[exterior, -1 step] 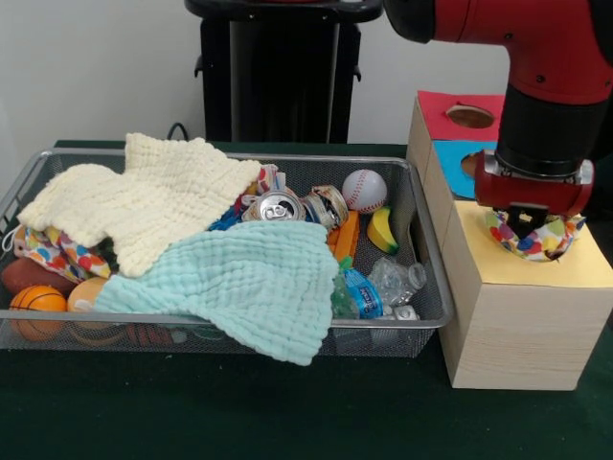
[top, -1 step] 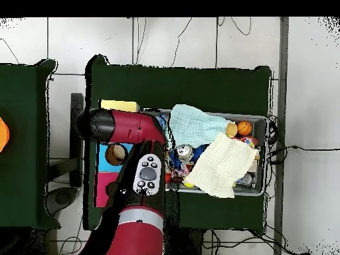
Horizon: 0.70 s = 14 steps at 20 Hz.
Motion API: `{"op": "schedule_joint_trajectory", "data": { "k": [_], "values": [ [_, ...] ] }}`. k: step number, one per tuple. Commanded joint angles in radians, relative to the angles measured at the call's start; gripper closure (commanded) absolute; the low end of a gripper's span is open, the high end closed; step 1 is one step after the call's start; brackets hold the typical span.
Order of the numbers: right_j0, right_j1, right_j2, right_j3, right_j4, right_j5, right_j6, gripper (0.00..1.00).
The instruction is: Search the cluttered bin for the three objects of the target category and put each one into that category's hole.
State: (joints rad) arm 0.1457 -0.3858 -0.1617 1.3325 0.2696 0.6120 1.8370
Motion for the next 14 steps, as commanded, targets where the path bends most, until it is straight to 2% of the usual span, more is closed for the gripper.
{"op": "schedule_joint_trajectory", "data": {
  "k": [1,4,14],
  "values": [
    [0.008,0.141,0.084,-0.015,-0.005,-0.071,0.165,1.0],
    [0.027,0.154,0.065,-0.038,0.001,-0.058,0.187,1.0],
    [0.023,0.144,0.06,-0.044,0.001,-0.024,0.174,1.0]
  ]
}}
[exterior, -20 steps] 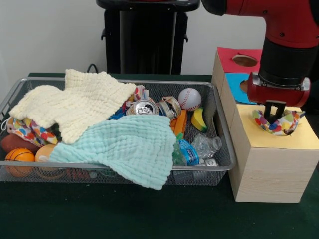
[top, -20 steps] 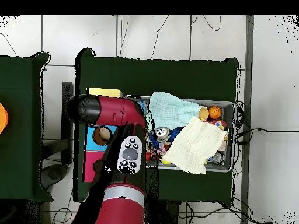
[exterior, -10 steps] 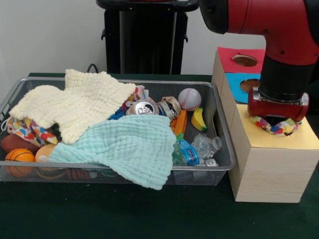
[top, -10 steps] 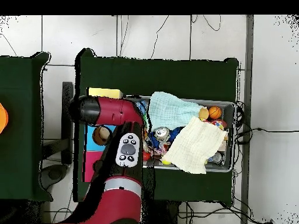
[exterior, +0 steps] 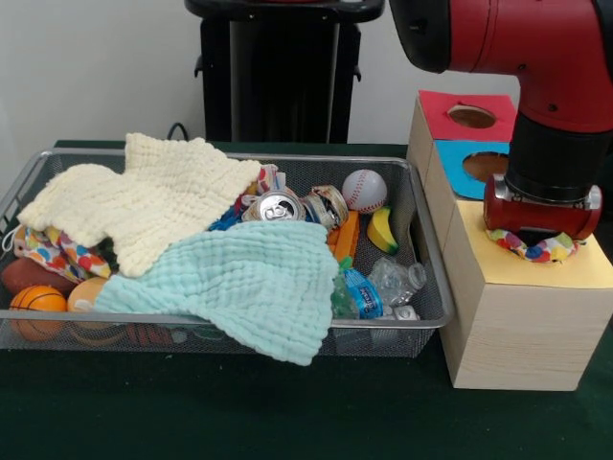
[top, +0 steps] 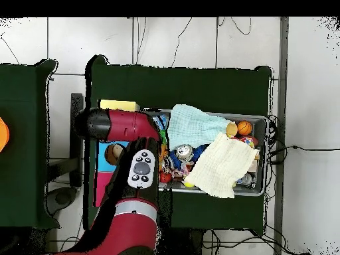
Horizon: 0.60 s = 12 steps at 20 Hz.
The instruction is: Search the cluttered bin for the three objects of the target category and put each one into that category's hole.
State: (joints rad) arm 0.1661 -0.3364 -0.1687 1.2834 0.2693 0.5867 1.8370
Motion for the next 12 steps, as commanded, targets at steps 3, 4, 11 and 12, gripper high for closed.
{"op": "schedule_joint_trajectory", "data": {
  "k": [3,4,11,12],
  "values": [
    [0.007,0.077,0.055,0.006,-0.003,0.032,0.172,1.0],
    [0.009,0.07,0.05,0.009,-0.006,0.036,0.173,1.0],
    [0.017,-0.09,0.018,0.059,-0.005,0.198,0.165,1.0],
    [0.024,-0.115,0.004,0.057,-0.008,0.244,0.17,1.0]
  ]
}}
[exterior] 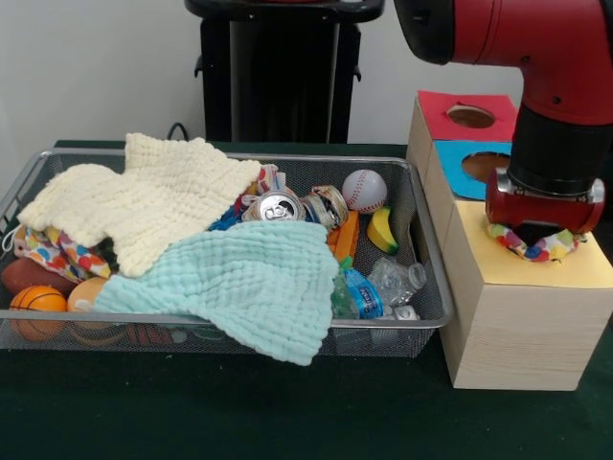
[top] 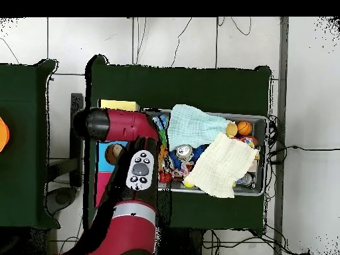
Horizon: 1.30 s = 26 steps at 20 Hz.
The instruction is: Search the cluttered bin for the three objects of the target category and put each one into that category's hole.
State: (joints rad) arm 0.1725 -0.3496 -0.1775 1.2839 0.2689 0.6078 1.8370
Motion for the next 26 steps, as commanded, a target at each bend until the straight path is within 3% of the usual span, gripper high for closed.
{"op": "schedule_joint_trajectory", "data": {
  "k": [1,7,14,20,26],
  "values": [
    [0.021,-0.122,0.004,0.056,-0.01,0.261,0.172,1.0],
    [0.01,-0.188,-0.005,0.056,-0.014,0.373,0.149,1.0],
    [-0.006,-0.207,-0.006,0.011,-0.031,0.469,0.128,1.0],
    [-0.072,-0.304,0.01,0.154,-0.044,0.424,0.0,1.0],
    [-0.176,-0.375,0.054,0.311,-0.082,0.29,-0.169,1.0]
  ]
}}
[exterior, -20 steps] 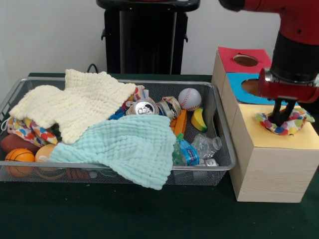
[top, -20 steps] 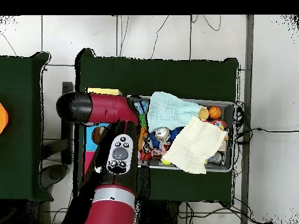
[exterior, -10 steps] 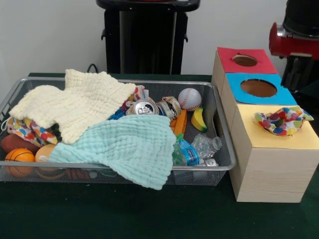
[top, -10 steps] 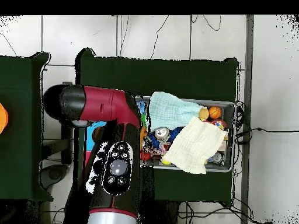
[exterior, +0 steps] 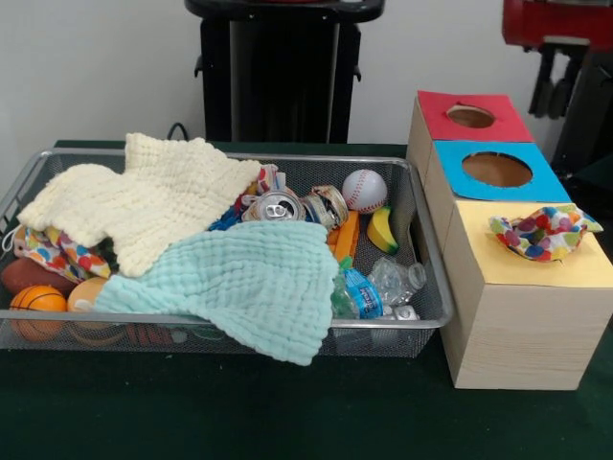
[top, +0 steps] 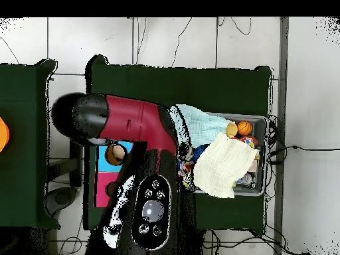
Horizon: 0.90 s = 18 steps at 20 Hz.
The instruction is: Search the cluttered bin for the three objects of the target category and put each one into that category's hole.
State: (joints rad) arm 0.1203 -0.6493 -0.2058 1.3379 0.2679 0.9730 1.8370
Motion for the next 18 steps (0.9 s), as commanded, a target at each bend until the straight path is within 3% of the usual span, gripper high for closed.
{"op": "schedule_joint_trajectory", "data": {
  "k": [1,8,18],
  "values": [
    [-0.147,-0.088,0.095,0.286,-0.087,-0.104,-0.203,1.0],
    [-0.245,-0.13,0.166,0.407,-0.163,-0.257,-0.24,1.0],
    [-0.294,-0.12,0.245,0.488,-0.265,-0.386,-0.133,1.0]
  ]
}}
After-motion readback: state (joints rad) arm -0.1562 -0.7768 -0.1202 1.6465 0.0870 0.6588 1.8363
